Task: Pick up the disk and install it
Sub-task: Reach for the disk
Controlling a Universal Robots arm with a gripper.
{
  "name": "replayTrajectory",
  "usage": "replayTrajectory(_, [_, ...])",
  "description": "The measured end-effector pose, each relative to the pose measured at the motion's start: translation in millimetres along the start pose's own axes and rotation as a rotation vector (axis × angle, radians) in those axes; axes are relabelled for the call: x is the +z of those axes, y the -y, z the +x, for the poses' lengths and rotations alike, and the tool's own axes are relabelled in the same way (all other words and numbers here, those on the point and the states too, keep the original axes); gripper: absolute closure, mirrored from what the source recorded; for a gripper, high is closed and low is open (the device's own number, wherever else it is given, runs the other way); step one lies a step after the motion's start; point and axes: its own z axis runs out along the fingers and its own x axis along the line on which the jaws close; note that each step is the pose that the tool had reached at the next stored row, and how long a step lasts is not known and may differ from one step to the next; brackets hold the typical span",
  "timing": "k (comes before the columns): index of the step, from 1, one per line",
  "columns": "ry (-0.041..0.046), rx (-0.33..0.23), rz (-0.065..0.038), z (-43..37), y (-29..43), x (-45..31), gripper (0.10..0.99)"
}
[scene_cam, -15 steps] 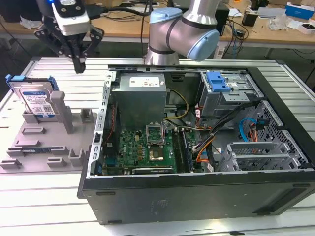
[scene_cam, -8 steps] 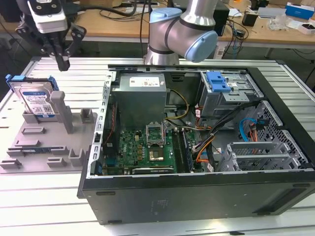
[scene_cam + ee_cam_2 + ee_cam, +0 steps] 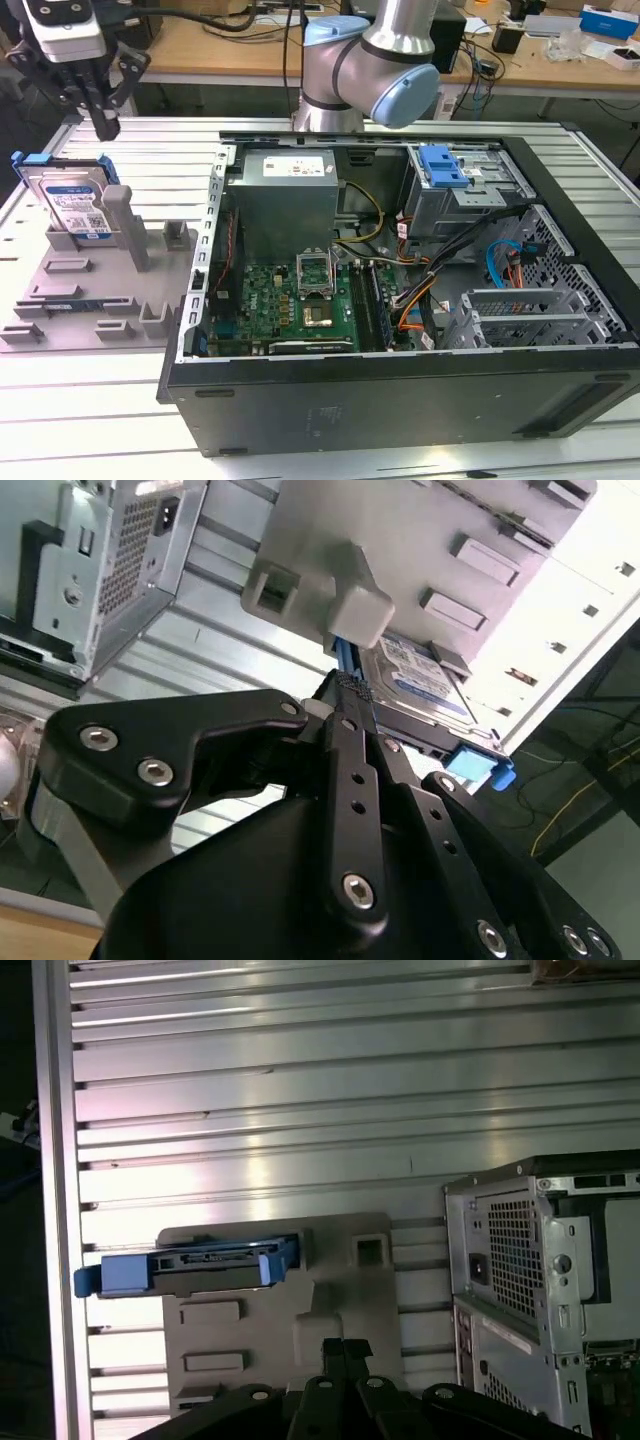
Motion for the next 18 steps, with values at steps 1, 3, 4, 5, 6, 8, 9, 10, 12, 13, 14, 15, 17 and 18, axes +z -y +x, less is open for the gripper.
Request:
replayTrajectory(1, [-0.0005, 0.0, 0.0, 5.2, -2.4, 0.3, 0.98])
replayTrajectory(3, [-0.0011, 0.0, 0.0, 12.0, -6.1, 0.9, 0.98])
replayTrajectory(4, [-0.0015, 0.0, 0.0, 16.3, -8.6, 1.2, 0.98])
replayTrajectory(5, [-0.0019, 0.0, 0.0, 20.8, -11.3, 1.5, 0.98])
replayTrajectory(6, [-0.0022, 0.0, 0.0, 23.6, -13.0, 1.8, 0.98])
replayTrajectory(8, [-0.0028, 0.0, 0.0, 29.8, -16.6, 2.3, 0.98])
replayTrajectory(9, [-0.003, 0.0, 0.0, 32.5, -18.2, 2.5, 0.98])
replayTrajectory(10, [-0.0035, 0.0, 0.0, 36.9, -20.7, 2.8, 0.98])
replayTrajectory(12, [-0.0041, 0.0, 0.0, 42.7, -24.1, 3.2, 0.98])
replayTrajectory(13, [-0.0048, 0.0, 0.0, 46.6, -26.3, 3.5, 0.98])
replayTrajectory(14, [-0.0052, 0.0, 0.0, 48.4, -27.4, 3.6, 0.98])
replayTrajectory(15, [-0.0056, 0.0, 0.0, 49.4, -28.1, 3.7, 0.98])
replayTrajectory(17, [-0.0055, 0.0, 0.0, 49.4, -28.1, 3.7, 0.98])
replayTrajectory(18, [-0.0056, 0.0, 0.0, 49.4, -28.1, 3.7, 0.98])
